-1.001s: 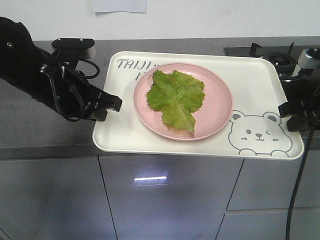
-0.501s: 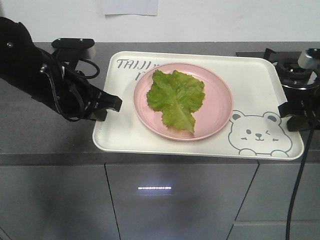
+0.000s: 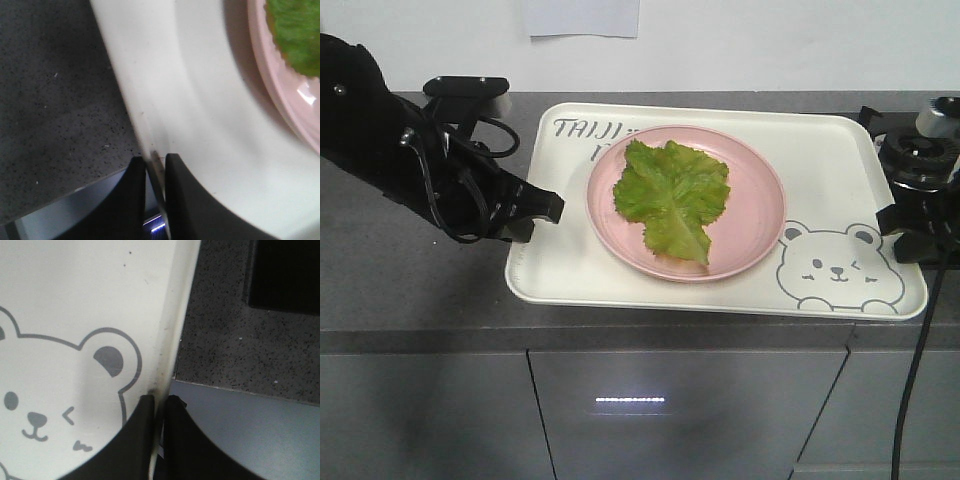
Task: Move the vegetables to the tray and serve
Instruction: 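Keep holding the tray while approaching the stove counter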
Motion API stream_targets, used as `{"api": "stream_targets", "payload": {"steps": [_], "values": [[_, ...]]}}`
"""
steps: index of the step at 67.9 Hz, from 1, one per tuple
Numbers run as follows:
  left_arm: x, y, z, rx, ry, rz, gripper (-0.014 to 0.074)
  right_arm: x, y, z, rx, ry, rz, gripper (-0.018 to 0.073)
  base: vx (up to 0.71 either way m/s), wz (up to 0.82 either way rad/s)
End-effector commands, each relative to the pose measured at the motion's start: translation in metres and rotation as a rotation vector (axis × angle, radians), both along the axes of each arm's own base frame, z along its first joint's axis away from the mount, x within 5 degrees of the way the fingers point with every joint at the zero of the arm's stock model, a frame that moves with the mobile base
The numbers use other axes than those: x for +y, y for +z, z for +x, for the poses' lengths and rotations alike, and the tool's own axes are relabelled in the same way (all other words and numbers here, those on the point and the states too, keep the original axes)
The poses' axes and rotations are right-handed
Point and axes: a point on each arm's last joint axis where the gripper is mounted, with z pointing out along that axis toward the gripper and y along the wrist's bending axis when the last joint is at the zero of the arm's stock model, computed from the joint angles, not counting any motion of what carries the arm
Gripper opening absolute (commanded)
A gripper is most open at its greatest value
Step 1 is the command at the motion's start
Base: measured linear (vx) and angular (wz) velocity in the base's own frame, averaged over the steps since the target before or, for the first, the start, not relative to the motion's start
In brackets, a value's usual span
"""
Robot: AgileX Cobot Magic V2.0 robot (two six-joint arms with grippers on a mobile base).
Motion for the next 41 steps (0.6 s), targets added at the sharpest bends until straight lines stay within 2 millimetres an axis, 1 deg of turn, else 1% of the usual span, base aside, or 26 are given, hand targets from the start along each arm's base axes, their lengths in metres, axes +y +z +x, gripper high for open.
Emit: {"api": "stream_targets", "payload": {"steps": [1,41], "values": [[-0.0148,0.0325,-0.0087,-0.114,-0.017,-0.191,-0.0006,0.0163,0.0253,-0.0051,-0.093,0.040,0.128,-0.0006,0.09,-0.01],[-0.0148,0.0325,-0.0087,-0.114,-0.017,-0.191,-0.0006,0.0165,0.0251,-0.0055,-0.088,0.042,0.129,-0.0006,0.09,-0.03]]}}
